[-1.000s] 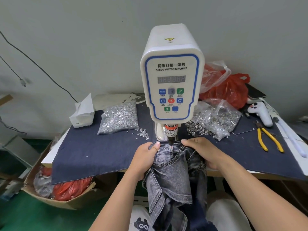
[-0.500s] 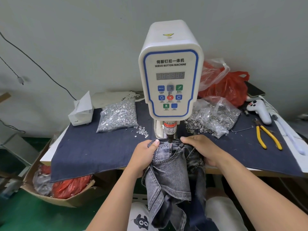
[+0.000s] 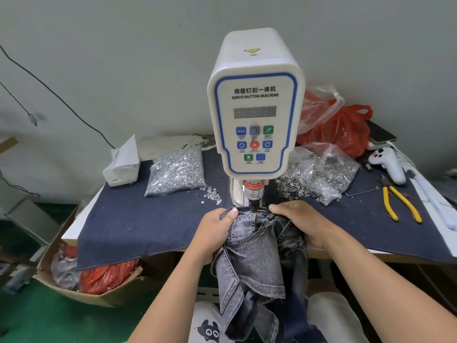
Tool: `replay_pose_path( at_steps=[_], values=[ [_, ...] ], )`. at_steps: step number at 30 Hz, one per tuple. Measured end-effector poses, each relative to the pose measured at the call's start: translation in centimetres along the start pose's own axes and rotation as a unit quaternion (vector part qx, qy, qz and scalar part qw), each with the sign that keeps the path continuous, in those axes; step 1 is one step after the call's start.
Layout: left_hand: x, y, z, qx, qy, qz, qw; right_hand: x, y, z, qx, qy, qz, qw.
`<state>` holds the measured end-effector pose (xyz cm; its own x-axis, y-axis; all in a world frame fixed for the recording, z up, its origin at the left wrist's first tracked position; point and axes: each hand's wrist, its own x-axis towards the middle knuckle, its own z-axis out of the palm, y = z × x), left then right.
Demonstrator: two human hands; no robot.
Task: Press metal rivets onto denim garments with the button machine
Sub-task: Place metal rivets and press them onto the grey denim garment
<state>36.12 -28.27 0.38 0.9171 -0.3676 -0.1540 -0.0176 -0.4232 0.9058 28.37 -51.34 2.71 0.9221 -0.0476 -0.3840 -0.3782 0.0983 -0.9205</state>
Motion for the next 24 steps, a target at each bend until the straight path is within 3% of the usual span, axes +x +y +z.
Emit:
replay_pose_path(
  at_steps=[24],
  values=[
    [0.12,-0.04,-0.04,0.01,-0.001,0.0,1.0,-0.4,-0.17,-0.08,-0.022,-0.015,-0.002,1.0]
  ],
)
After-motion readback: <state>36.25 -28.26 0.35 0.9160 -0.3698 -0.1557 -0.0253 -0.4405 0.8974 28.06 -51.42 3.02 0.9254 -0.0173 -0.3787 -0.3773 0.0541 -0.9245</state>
